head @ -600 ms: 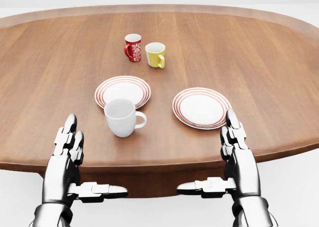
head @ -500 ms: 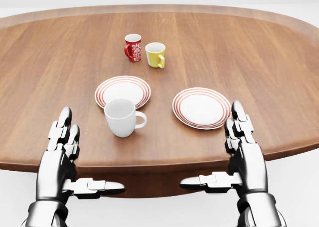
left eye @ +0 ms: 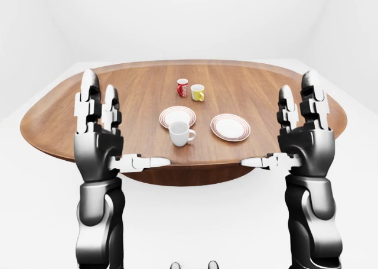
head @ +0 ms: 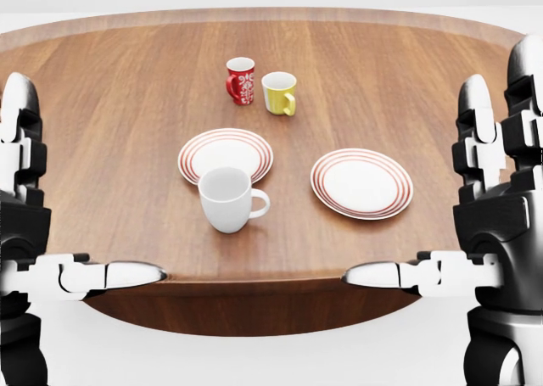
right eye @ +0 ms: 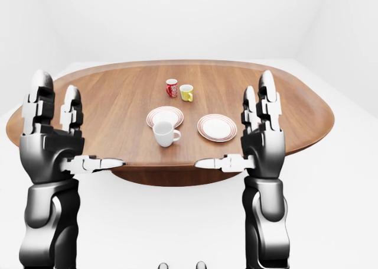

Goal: Put the white mug on the left plate.

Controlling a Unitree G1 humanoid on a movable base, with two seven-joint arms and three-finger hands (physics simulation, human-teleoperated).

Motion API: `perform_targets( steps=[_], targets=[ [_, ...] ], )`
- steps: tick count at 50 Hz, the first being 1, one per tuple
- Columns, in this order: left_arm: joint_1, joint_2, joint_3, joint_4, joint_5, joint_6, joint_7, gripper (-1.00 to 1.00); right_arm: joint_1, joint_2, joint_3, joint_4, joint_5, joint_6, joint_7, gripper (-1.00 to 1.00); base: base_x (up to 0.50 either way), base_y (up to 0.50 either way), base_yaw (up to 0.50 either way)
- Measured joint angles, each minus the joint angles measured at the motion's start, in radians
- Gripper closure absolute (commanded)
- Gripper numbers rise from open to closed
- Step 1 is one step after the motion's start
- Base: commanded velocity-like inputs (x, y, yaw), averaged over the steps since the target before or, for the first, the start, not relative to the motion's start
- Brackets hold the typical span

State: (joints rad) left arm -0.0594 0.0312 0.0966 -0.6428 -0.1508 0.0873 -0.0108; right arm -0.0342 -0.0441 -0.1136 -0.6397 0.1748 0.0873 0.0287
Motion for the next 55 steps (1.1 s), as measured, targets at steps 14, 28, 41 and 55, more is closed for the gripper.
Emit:
perform_targets(
  steps=[14,28,41,55],
  targets=[
    [-0.014,0.013,0.019,-0.044,-0.034,0.0,0.009,-1.0,-0.001,0.0,-0.006,-0.051,0.02,0.0,0.01,-1.0,0.0,0.5,0.0],
    [-0.014,0.02,0.027,-0.052,-0.043,0.0,0.011,-1.0,0.002,0.004,-0.001,-0.056,0.024,0.0,0.018,-1.0,0.0,0.42,0.0],
    [-0.014,0.018,0.024,-0.049,-0.043,0.0,0.011,-1.0,0.007,0.003,0.002,-0.039,0.01,0.0,0.021,-1.0,0.0,0.0,0.0],
    [-0.013,0.017,0.025,-0.052,-0.046,0.0,0.011,-1.0,0.011,0.004,-0.006,-0.06,0.044,0.0,0.026,-1.0,0.34,0.0,0.0]
  ],
)
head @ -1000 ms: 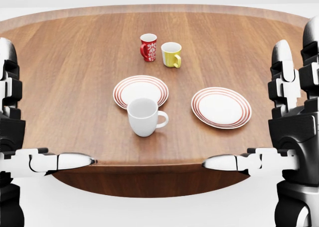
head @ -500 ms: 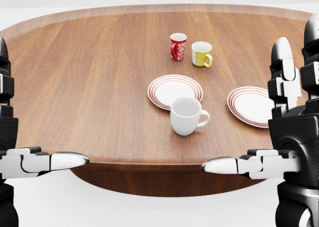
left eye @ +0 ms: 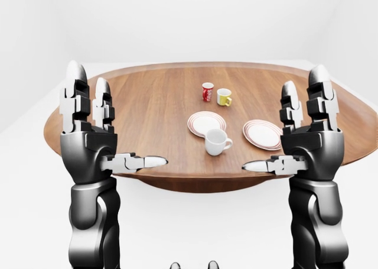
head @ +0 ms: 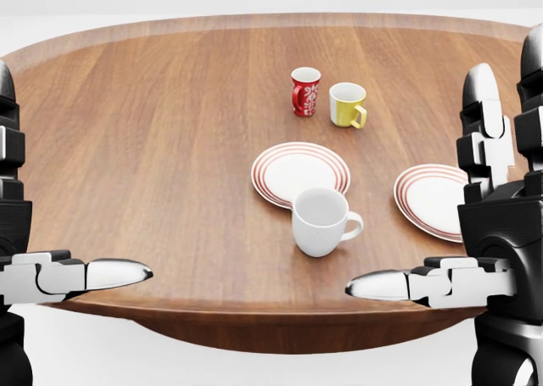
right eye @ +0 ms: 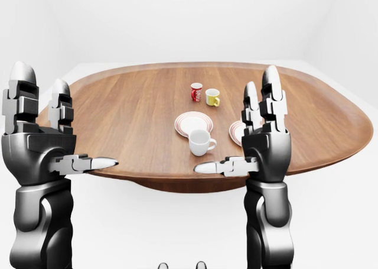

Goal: Put the white mug on the left plate.

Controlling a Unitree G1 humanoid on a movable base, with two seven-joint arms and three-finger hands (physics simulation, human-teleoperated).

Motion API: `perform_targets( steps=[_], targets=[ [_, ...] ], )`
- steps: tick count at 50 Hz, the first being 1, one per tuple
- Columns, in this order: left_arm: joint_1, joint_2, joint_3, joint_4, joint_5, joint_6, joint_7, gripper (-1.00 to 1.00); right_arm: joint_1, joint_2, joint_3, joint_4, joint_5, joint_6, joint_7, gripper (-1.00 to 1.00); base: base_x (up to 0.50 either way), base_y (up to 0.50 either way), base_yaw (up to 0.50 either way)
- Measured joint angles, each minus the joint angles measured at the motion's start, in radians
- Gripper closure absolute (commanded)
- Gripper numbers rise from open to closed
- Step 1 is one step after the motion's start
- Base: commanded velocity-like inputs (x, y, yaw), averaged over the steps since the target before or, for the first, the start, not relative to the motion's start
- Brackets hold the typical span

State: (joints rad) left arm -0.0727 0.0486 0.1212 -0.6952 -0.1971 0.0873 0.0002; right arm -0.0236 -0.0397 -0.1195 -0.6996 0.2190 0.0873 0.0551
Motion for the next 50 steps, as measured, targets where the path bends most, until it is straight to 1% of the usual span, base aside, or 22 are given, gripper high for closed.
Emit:
perform_targets(
  steps=[18,50],
  targets=[
    [-0.001,0.001,0.002,0.001,-0.003,0.0,0.0,-1.0,0.001,-0.002,0.004,-0.019,0.02,0.0,0.004,-1.0,0.5,0.0,0.0],
    [0.002,-0.001,0.0,-0.007,-0.006,0.0,0.001,-1.0,0.008,0.008,0.042,-0.04,0.011,0.0,0.017,-1.0,0.5,0.0,0.0]
  ],
)
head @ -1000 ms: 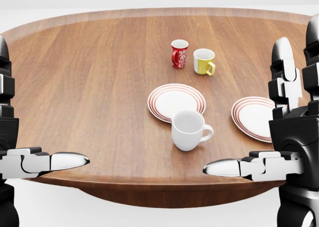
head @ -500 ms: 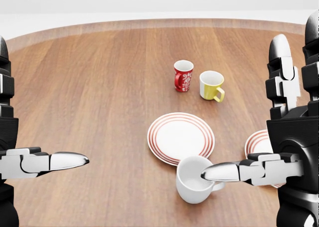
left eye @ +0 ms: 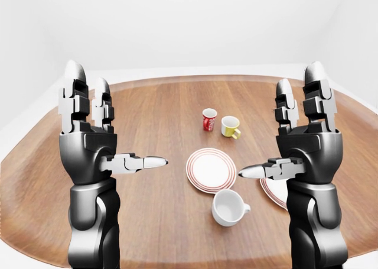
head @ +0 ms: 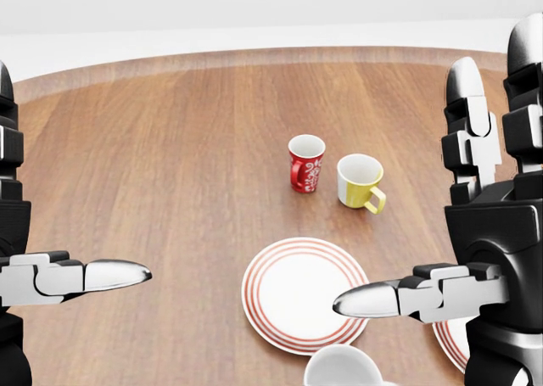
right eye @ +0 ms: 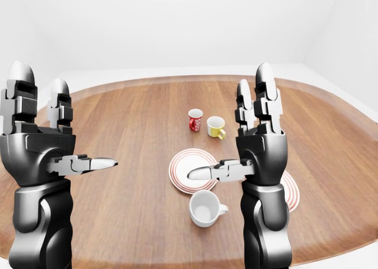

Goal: Put the white mug on the left plate.

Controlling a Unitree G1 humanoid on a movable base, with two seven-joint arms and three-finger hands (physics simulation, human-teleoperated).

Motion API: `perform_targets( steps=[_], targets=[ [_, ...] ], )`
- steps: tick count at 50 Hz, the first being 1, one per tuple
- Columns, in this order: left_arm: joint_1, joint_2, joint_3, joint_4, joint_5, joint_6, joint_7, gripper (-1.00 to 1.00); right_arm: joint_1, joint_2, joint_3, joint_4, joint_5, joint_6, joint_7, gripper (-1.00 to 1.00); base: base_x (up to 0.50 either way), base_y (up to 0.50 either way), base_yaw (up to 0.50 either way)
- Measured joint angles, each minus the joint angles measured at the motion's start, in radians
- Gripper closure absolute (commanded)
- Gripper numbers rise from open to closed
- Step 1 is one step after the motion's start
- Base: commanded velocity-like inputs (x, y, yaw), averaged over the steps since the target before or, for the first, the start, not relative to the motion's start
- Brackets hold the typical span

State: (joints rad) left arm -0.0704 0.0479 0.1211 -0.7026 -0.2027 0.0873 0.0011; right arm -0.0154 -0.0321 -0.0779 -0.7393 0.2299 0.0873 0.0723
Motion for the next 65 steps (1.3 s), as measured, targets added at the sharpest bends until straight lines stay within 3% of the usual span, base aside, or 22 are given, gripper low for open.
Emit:
perform_targets(
  steps=[7,31,51,65],
  targets=[
    [0.002,0.0,0.0,-0.001,0.0,0.0,0.0,-1.0,0.003,0.001,0.005,-0.002,-0.004,0.0,0.001,-1.0,0.5,-0.02,0.0],
    [0.012,-0.005,-0.01,0.006,0.013,0.0,-0.007,-1.0,0.053,0.005,0.134,-0.006,-0.169,0.0,0.063,-1.0,0.0,0.0,0.0],
    [0.017,-0.008,-0.015,-0.001,0.02,0.0,-0.012,-1.0,0.216,-0.025,0.249,-0.03,-0.263,0.0,0.116,-1.0,0.0,0.0,0.0],
    [0.013,-0.006,-0.011,-0.002,0.018,0.0,-0.01,-1.0,0.285,-0.044,0.249,-0.058,-0.291,0.0,0.15,-1.0,0.0,0.0,0.0]
  ],
)
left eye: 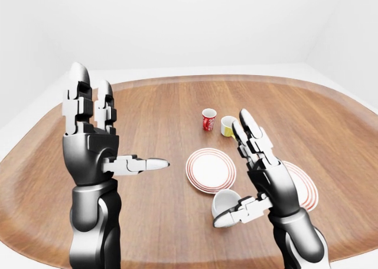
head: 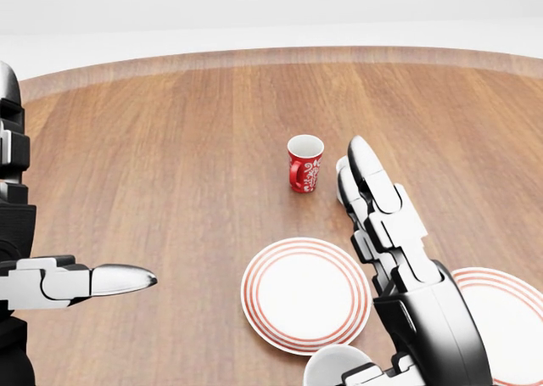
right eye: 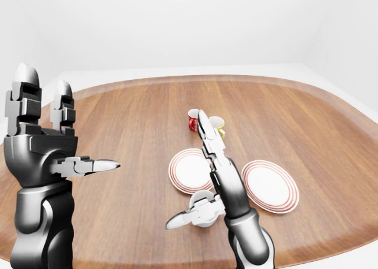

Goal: Put the white mug on the left plate.

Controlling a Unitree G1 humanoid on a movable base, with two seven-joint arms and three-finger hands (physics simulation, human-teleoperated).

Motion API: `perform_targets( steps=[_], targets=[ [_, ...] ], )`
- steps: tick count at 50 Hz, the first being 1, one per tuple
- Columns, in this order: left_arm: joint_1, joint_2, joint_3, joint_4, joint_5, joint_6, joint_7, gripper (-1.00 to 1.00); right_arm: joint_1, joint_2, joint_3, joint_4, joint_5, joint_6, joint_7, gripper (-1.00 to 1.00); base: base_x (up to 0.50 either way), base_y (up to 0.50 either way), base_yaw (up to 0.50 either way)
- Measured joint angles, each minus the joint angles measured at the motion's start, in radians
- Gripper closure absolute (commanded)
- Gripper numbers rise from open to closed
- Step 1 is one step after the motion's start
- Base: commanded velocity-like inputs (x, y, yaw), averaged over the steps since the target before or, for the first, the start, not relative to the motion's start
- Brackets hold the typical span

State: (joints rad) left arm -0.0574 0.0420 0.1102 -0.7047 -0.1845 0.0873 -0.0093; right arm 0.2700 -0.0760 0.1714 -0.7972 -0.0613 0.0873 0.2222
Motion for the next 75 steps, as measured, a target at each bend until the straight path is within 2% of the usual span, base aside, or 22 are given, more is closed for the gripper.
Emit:
perform_targets(
  steps=[11,20,48,75],
  targets=[
    [-0.001,0.001,0.001,-0.002,0.0,0.0,0.001,-1.0,0.031,-0.007,-0.02,-0.03,-0.034,0.0,0.035,-1.0,0.0,0.0,0.0],
    [-0.001,0.0,0.0,-0.004,0.001,0.0,0.001,-1.0,0.036,-0.008,-0.027,-0.021,-0.114,0.0,0.054,-1.0,0.0,0.0,0.0],
    [-0.001,0.0,0.0,-0.003,0.001,0.0,0.001,-1.0,0.061,-0.023,0.037,0.091,-0.362,0.0,0.057,-1.0,0.0,0.0,0.0],
    [0.001,-0.001,-0.003,-0.002,0.003,0.0,0.001,-1.0,0.107,-0.044,0.064,0.131,-0.587,0.0,0.132,-1.0,0.0,0.0,0.0]
  ],
)
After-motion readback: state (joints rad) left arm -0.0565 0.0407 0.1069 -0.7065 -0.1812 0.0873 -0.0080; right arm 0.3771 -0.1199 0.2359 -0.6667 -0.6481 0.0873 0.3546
